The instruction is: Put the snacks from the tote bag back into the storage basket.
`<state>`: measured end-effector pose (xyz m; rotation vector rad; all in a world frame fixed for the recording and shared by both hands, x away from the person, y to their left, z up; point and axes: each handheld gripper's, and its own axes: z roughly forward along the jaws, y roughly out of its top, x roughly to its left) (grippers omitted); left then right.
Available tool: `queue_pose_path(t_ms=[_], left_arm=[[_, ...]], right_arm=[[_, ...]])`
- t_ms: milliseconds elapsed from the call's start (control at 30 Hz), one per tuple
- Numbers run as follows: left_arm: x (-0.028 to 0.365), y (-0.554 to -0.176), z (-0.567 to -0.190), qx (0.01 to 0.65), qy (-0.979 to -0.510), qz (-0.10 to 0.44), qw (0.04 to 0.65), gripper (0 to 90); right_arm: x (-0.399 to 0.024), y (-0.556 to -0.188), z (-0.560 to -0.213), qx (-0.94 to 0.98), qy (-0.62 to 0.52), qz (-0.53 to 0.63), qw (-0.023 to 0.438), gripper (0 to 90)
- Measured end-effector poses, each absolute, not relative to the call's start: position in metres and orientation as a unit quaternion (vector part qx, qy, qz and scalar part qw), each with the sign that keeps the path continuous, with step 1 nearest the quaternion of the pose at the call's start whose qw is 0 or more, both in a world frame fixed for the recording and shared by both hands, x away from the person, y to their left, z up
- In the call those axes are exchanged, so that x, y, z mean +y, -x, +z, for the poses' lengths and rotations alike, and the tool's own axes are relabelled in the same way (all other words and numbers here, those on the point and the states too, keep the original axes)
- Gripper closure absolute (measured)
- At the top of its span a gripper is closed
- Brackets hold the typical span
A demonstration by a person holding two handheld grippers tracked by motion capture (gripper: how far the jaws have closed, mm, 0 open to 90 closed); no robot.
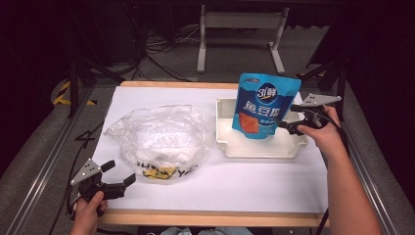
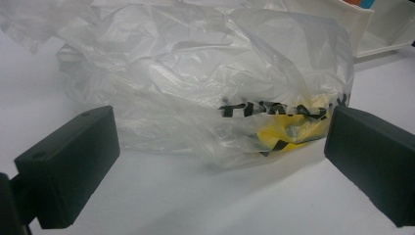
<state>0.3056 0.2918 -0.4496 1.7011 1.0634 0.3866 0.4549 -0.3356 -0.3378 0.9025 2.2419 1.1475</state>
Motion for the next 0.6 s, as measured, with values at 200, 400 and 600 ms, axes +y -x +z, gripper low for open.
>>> queue_pose_path(t_ms=[200, 400, 600], left_arm=[[0.296, -0.304, -0.449, 0.449, -0.705, 0.167, 0.524, 0.6], [0.298, -0.304, -0.448, 0.449, -0.702, 0.17, 0.526, 0.6], [0.297, -0.305, -0.448, 0.45, -0.702, 0.17, 0.526, 0.6]], right_arm=[[-0.342, -0.436, -0.321, 0.803, -0.329, 0.435, 0.24, 14.6], [-0.346, -0.412, -0.305, 0.791, -0.328, 0.451, 0.252, 13.8], [-0.344, -0.393, -0.293, 0.784, -0.322, 0.463, 0.258, 13.8]])
